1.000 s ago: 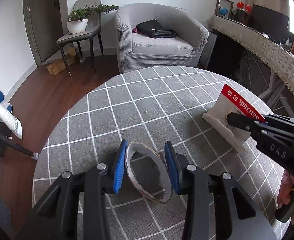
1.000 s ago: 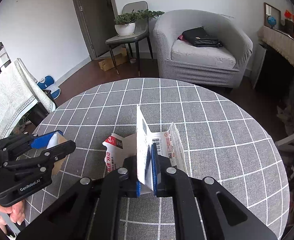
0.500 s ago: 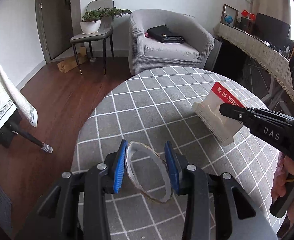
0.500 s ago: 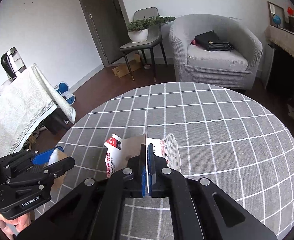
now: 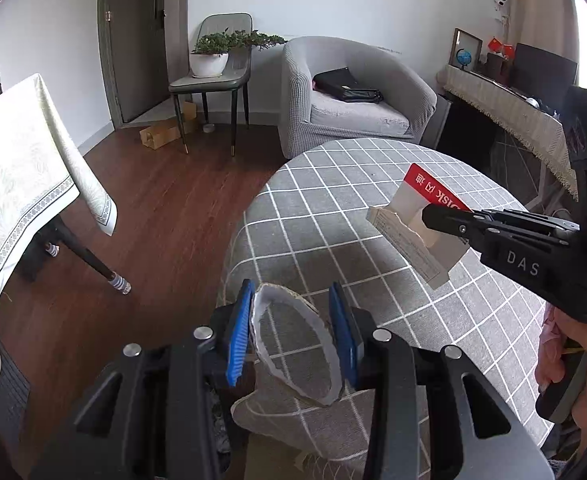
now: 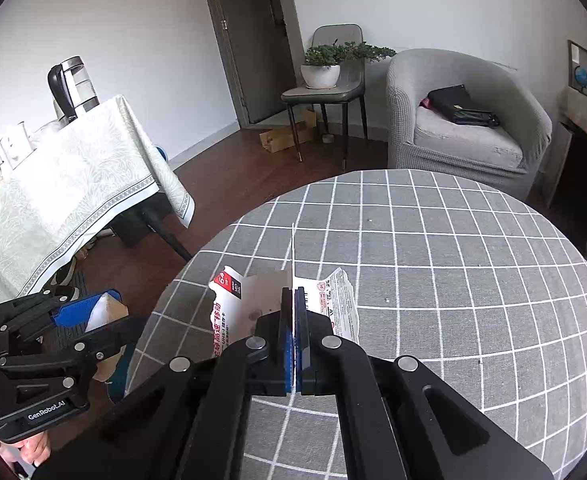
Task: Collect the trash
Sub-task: 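Carry the tape roll and SanDisk package with both tools over the teal bin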
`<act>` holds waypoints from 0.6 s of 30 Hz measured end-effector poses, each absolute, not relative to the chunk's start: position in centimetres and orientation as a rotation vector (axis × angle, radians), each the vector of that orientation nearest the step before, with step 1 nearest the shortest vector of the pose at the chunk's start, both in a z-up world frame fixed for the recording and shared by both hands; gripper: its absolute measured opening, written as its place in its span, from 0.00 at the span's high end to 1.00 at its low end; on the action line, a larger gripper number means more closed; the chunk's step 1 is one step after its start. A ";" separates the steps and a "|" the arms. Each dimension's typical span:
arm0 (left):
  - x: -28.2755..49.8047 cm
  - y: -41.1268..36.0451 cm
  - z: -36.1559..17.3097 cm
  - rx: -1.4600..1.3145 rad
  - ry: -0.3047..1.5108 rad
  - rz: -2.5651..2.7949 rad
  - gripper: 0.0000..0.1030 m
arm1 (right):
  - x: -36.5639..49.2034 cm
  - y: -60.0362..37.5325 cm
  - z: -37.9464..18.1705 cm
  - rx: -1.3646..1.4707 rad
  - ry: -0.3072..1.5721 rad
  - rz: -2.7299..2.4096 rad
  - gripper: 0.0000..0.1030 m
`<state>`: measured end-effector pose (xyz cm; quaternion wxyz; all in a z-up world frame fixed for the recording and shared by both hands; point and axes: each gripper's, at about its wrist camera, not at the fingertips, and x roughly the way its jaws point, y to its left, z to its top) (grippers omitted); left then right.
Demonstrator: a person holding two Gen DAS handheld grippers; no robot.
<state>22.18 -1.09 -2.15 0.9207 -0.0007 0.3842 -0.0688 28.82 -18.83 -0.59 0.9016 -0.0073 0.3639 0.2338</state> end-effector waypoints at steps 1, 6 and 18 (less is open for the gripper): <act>21.9 -0.6 -2.1 -0.004 0.786 -0.133 0.61 | 28.3 -18.2 -0.3 -0.025 0.745 0.492 1.00; 21.6 2.5 -1.9 -0.034 0.773 -0.090 0.61 | 27.1 -15.2 0.0 -0.044 0.728 0.564 1.00; 21.6 10.0 -5.0 -0.067 0.845 0.026 0.61 | 25.5 -6.1 -0.5 -0.140 0.722 0.702 1.00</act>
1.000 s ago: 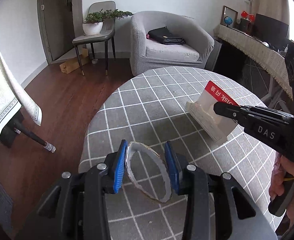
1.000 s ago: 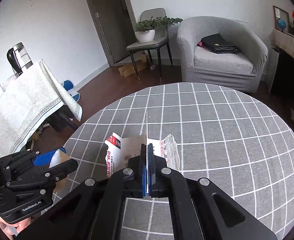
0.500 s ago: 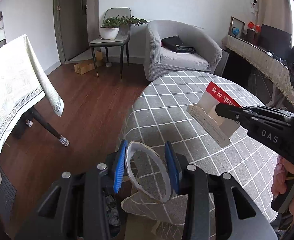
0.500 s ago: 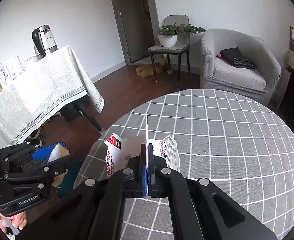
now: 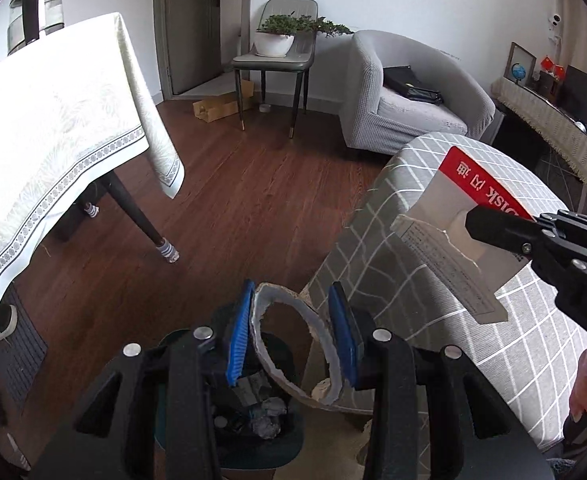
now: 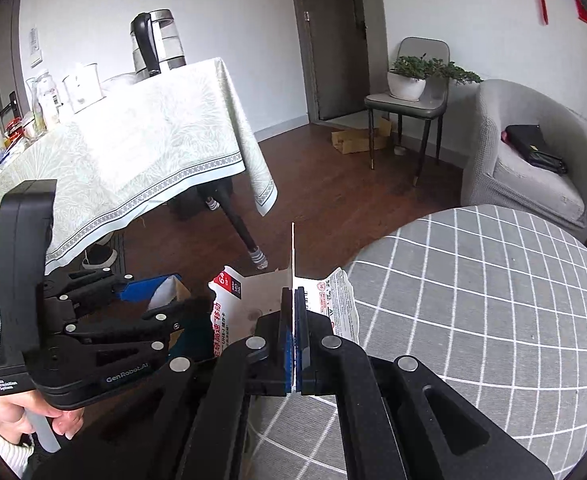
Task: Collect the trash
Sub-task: 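Carry the tape roll and SanDisk package with both tools over the teal bin, then open the left tool to drop the tape roll into the bin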
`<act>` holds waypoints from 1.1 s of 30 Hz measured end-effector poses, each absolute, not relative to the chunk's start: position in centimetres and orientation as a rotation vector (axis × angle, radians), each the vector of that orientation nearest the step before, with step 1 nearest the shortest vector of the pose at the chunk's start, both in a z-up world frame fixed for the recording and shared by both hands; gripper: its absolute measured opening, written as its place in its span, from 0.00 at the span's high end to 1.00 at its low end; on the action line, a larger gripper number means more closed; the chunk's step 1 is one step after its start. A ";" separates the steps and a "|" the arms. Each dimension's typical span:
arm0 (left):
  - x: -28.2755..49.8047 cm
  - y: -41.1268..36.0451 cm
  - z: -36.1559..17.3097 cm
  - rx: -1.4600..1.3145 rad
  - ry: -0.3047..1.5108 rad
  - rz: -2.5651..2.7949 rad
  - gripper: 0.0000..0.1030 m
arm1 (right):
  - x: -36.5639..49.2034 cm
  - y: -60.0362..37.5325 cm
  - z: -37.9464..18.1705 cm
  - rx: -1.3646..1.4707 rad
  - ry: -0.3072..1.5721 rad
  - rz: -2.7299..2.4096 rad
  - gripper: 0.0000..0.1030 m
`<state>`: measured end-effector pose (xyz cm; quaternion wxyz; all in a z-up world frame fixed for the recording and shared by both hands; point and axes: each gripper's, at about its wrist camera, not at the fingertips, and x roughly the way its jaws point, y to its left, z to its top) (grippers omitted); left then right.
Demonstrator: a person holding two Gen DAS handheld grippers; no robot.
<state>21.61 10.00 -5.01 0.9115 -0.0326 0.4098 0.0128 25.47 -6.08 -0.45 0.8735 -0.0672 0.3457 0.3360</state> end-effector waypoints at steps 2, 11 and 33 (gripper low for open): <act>21.4 11.3 -5.7 -0.070 0.858 0.049 0.61 | 25.3 -4.9 -0.6 -0.144 0.726 0.724 1.00; 21.3 15.6 -9.2 -0.067 0.951 0.106 0.61 | 25.2 -0.6 -1.7 -0.141 0.765 0.795 1.00; 19.8 22.0 -20.3 -0.102 1.280 0.126 0.60 | 25.3 6.7 -5.9 -0.216 0.902 0.854 0.99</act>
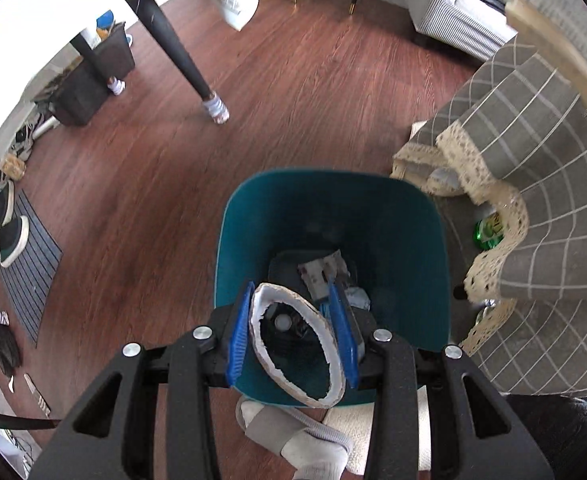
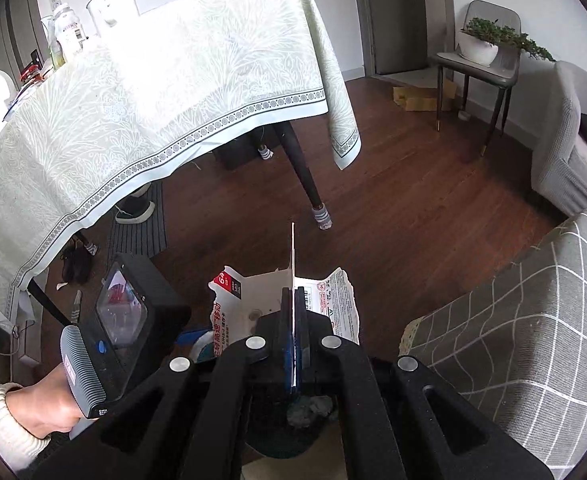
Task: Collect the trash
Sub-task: 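Open the left tool to drop the tape roll into the bin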
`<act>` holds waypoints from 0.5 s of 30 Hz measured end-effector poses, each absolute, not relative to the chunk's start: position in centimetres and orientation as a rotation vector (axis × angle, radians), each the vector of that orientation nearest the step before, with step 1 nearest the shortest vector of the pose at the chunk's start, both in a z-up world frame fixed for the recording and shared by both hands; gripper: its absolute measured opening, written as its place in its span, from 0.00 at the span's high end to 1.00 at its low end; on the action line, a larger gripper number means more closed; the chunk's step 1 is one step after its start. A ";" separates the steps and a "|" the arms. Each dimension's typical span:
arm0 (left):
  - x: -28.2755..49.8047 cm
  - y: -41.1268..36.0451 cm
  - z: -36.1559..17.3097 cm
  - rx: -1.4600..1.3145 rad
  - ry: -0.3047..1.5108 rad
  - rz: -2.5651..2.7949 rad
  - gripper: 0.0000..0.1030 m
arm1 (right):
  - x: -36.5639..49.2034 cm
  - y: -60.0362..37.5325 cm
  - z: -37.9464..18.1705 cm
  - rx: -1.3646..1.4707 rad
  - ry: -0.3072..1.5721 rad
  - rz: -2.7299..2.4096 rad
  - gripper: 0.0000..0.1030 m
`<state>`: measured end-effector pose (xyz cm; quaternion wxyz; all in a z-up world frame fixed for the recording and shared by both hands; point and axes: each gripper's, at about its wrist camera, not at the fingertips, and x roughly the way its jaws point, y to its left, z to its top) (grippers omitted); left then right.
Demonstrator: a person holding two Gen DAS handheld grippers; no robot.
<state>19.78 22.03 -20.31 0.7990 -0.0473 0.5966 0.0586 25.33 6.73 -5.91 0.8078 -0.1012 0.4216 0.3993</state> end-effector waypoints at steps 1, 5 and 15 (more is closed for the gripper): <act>19.6 22.2 -20.8 -0.101 1.294 0.126 0.60 | 25.3 7.0 -6.1 -0.222 0.910 0.855 0.99; 18.9 22.6 -22.3 -0.093 1.332 0.124 0.60 | 25.7 7.7 -7.0 -0.227 0.943 0.853 0.99; 18.1 22.4 -23.8 -0.076 1.376 0.086 0.50 | 25.9 8.8 -9.2 -0.237 1.008 0.856 0.99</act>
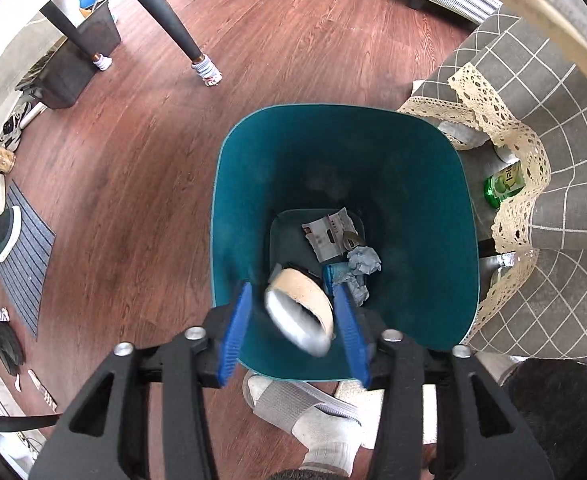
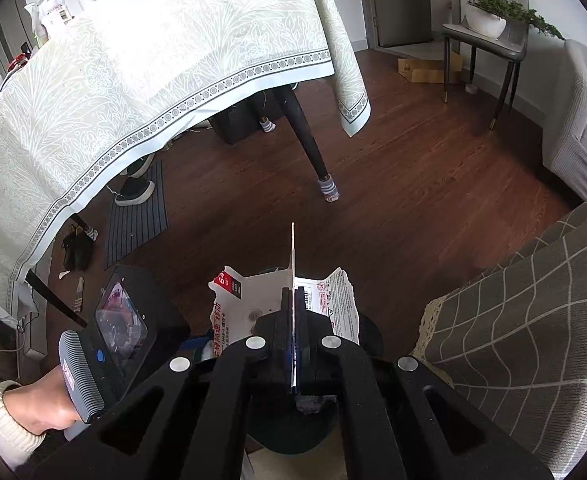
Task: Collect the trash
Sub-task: 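Open the left tool to drop the tape roll into the bin, then open the right tool to drop the SanDisk package into the bin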
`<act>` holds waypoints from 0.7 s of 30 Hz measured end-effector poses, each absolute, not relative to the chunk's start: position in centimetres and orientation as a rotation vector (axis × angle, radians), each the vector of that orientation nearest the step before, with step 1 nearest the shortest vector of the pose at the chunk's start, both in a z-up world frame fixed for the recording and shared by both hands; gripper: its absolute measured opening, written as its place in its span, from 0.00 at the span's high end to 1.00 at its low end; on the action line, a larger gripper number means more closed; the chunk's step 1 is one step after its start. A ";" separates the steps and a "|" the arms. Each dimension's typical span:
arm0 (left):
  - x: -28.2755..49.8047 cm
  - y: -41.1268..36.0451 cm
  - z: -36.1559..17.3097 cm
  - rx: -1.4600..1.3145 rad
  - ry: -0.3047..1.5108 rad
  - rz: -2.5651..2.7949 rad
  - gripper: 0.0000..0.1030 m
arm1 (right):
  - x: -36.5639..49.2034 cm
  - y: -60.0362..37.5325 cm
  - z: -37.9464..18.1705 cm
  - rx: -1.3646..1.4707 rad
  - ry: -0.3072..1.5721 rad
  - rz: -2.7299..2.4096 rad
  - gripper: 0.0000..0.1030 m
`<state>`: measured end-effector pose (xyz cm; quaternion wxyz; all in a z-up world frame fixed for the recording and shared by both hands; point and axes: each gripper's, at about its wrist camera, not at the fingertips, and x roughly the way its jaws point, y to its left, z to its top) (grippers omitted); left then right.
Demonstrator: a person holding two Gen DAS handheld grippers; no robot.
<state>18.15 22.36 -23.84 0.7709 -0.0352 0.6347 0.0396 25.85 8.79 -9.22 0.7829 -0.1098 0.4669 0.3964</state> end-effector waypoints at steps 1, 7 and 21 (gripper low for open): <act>18.1 22.4 -23.8 -0.077 1.374 0.085 0.50 | 25.7 8.9 -9.4 -0.242 1.012 0.857 0.99; 17.9 23.3 -22.5 -0.104 1.342 0.097 0.51 | 25.6 9.5 -11.0 -0.270 1.052 0.852 0.99; 17.5 23.7 -16.7 -0.128 1.180 0.075 0.49 | 25.4 11.3 -14.9 -0.345 1.142 0.832 1.00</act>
